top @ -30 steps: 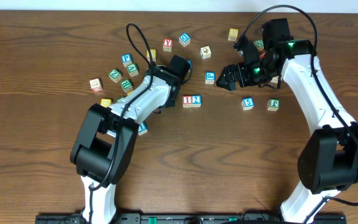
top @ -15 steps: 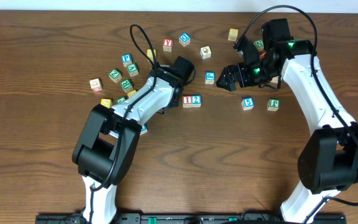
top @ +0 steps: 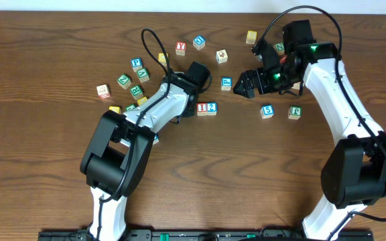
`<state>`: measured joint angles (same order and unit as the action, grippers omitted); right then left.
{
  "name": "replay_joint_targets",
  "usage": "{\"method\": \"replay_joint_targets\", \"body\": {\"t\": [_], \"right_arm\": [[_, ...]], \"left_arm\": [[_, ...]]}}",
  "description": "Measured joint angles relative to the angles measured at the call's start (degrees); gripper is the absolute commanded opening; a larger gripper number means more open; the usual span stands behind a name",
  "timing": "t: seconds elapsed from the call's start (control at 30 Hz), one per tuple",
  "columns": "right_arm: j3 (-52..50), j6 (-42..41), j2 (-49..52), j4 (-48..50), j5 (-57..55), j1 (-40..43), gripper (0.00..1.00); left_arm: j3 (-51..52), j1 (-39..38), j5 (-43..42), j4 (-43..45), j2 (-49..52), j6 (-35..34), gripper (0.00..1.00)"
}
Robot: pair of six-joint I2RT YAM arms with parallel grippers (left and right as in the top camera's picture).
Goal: Spell out AI2
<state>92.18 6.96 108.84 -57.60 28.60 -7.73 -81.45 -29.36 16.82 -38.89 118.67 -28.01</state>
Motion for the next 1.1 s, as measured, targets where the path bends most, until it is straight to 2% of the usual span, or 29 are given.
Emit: {"method": "replay_joint_targets", "body": {"t": [0.3, 0.73, 0.9, 0.93, 1.1], "right_arm": [[0.00, 0.48, 0.00, 0.00, 0.00, 0.00, 0.99], [0.00, 1.05, 0.00, -0.22, -0.02, 0.00, 0.99], [0.00, 1.05, 0.00, -0.31, -0.15, 0.00, 0.99], [0.00, 1.05, 0.00, -0.31, -0.13, 0.00, 0.99], [0.00, 1.05, 0.00, -0.33, -0.15, 0.00, 0.99]], "left_arm": [[0.00, 1.31, -2.73, -0.28, -0.04, -0.48, 0.45], [0.00, 14.62, -27.43, 0.96, -2.54, 1.95, 0.44], [0.66, 16.57, -34.18, 1.03, -2.54, 2.78, 0.44], [0.96, 16.68, -34.99, 1.07, -2.54, 2.89, 0.40], [1.86, 16.68, -37.75, 1.27, -2.54, 4.66, 0.38]]}}
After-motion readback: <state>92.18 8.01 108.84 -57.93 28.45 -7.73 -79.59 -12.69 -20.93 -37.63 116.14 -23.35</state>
